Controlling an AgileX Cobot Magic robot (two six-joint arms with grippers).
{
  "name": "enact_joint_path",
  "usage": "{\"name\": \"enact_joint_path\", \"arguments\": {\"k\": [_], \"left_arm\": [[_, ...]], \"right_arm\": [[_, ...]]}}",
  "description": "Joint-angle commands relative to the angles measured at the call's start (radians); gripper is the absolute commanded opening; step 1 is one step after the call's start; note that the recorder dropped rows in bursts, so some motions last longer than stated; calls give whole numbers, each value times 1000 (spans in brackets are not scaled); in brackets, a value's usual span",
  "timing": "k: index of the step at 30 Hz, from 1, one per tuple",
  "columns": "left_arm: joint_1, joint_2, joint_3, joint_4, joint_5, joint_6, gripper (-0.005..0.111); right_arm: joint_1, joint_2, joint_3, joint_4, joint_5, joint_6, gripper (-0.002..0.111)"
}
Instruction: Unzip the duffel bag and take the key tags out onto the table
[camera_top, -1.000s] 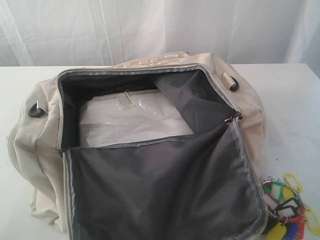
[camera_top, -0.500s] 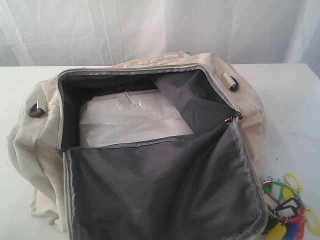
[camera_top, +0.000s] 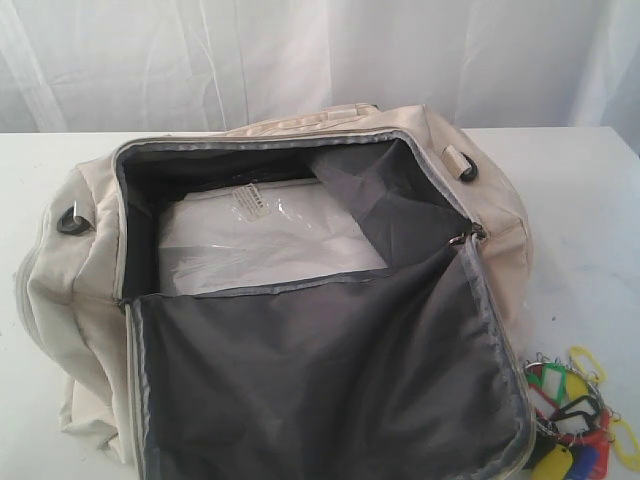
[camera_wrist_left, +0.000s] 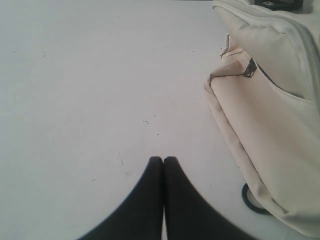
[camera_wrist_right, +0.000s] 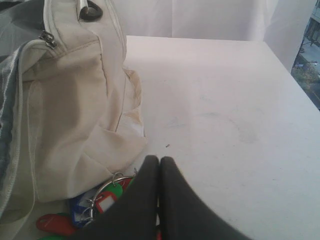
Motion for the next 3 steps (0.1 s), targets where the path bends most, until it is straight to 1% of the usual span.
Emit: {"name": "enact_joint_path", "arguments": {"k": [1,3], "left_arm": [[2,-4,4,0,-3,3,0],[2,-4,4,0,-3,3,0]], "right_arm": [[6,-6,5,-1,0,-8,0],[6,-6,5,-1,0,-8,0]]}}
